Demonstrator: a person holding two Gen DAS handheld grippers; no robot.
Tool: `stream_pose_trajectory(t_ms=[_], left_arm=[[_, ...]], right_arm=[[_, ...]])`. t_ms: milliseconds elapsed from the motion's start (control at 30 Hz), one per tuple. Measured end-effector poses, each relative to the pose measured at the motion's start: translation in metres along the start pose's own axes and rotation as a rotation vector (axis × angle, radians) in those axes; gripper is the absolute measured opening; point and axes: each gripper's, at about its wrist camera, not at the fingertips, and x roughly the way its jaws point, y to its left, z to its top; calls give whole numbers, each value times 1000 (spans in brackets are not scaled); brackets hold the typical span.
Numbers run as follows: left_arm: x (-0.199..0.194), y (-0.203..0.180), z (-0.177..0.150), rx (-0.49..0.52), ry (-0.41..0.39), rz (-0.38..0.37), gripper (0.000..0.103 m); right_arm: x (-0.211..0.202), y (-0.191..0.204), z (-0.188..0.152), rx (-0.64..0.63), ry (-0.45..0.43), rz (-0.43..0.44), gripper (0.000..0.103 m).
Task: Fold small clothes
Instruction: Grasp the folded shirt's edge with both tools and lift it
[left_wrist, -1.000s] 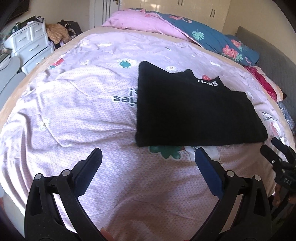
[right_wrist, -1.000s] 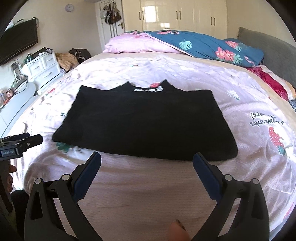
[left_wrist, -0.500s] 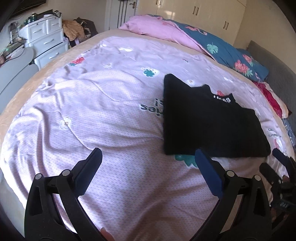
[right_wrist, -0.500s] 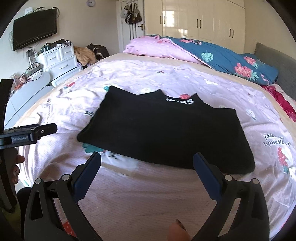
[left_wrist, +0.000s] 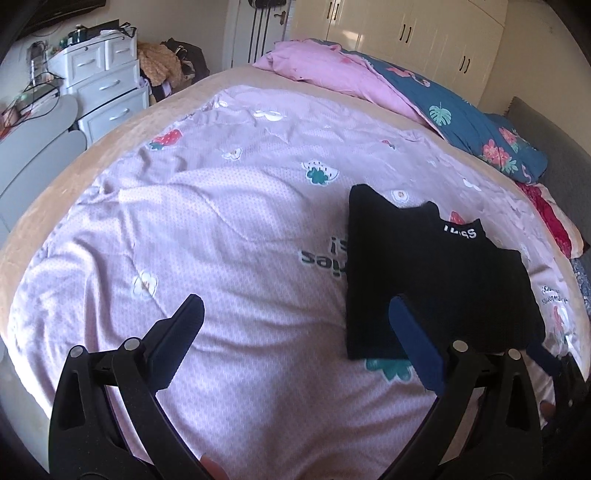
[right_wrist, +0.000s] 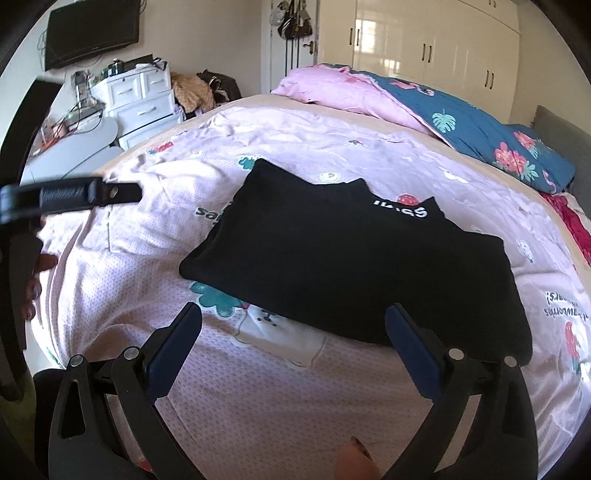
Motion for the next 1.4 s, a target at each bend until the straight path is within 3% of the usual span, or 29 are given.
stream_pose_trajectory(t_ms=[567, 800, 1000, 1267, 1400], left_arm=[[57, -26, 38, 30, 46, -17, 94], [93, -36, 62, 42, 50, 43, 94], [128, -34, 77, 27, 111, 67, 94], [154, -33, 73, -2, 157, 25, 94], [165, -28, 75, -66, 189, -68, 94]], right_arm=[[57, 32, -3, -172, 70, -44, 99], [85, 38, -7, -223, 114, -82, 99], [106, 40, 3, -217, 116, -88, 99], [130, 40, 27, -248, 93, -133, 99], [124, 36, 35, -267, 19, -151, 98]])
